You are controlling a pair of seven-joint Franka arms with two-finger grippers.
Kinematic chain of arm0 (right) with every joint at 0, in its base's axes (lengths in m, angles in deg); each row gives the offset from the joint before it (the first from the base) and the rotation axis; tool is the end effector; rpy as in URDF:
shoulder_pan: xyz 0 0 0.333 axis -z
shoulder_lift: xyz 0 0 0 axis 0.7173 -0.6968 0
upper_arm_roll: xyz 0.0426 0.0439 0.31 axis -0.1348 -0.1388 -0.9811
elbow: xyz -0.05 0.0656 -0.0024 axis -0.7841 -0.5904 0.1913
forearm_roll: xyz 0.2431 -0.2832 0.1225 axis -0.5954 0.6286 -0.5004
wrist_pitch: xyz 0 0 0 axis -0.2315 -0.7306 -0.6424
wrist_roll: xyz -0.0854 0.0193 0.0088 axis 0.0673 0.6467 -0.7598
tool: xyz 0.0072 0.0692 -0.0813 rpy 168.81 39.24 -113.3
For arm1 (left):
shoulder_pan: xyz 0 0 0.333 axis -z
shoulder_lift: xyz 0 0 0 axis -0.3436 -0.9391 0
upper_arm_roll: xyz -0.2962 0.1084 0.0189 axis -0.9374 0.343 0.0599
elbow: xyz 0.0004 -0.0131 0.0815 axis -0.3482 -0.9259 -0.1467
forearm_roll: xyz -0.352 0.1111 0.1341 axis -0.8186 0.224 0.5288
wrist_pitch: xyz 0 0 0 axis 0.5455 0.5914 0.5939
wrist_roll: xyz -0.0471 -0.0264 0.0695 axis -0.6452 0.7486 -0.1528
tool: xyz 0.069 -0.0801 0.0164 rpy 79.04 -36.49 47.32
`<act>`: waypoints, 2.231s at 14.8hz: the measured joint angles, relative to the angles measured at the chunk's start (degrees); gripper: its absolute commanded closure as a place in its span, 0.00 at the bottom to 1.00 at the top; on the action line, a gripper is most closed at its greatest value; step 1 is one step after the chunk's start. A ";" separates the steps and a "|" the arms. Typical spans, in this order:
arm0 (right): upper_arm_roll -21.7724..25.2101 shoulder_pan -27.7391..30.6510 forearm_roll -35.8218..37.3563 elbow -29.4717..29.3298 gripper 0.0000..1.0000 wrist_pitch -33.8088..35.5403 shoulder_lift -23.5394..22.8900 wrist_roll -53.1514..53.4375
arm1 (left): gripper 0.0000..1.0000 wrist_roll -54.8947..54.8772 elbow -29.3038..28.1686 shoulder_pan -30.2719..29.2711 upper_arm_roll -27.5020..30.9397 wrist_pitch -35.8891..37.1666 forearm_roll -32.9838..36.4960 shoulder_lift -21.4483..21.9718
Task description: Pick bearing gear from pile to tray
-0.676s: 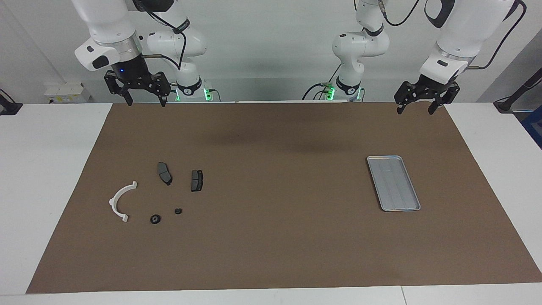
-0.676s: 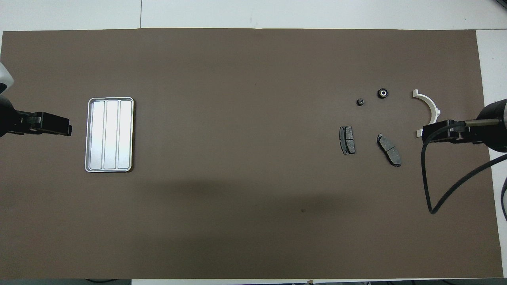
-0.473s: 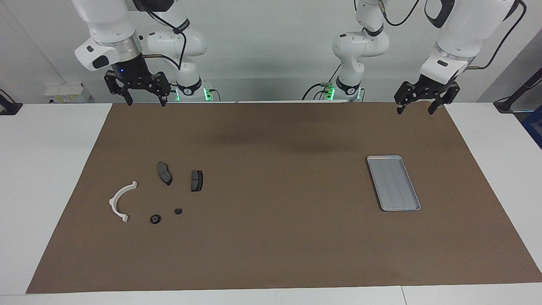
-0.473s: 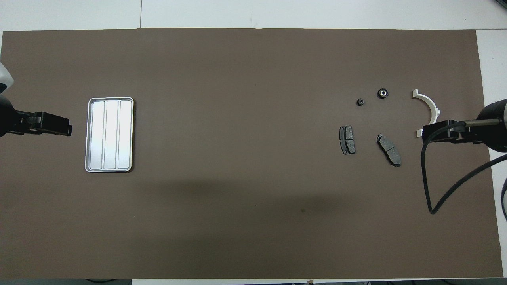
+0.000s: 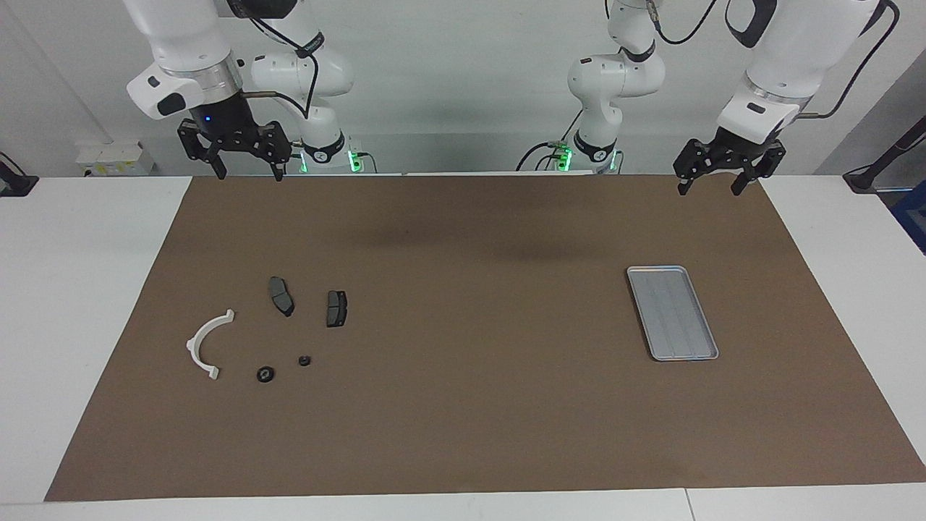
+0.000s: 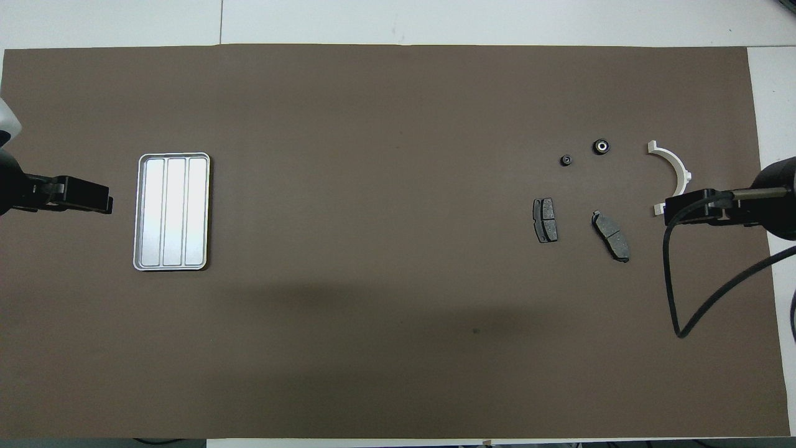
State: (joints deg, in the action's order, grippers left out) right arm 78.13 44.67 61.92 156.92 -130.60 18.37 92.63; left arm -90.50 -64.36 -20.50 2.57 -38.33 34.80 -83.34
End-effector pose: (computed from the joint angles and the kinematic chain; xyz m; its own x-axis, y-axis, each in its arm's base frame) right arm 0.5113 0.0385 0.6417 0.9988 -0.0488 0.0077 -0.0490 -0.9984 0.0282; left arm 0.5348 -0.0524 0.6292 0.9944 -0.1051 0.0064 -0.1050 -0.9944 -0.0117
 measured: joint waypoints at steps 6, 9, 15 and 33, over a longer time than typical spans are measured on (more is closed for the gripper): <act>0.05 0.00 0.00 0.00 0.00 0.00 0.47 -0.26 | 0.00 0.00 0.00 0.00 0.00 0.00 0.00 0.00; 0.05 0.00 0.00 0.00 0.00 0.00 0.66 -1.45 | 0.00 0.00 0.00 0.00 0.00 0.00 0.00 0.00; 0.11 0.00 0.00 1.88 0.00 -1.88 0.52 -1.52 | 0.00 0.00 0.00 0.00 0.00 0.00 0.00 0.00; 0.24 -0.05 -0.03 4.03 0.04 -38.67 -32.19 15.92 | 0.00 0.00 0.00 0.00 0.00 0.00 0.00 0.00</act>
State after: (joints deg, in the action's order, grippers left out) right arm 78.37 44.62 61.89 160.96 -169.27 -13.82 108.55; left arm -90.50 -64.36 -20.50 2.57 -38.33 34.80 -83.34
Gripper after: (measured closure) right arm 0.000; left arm 0.000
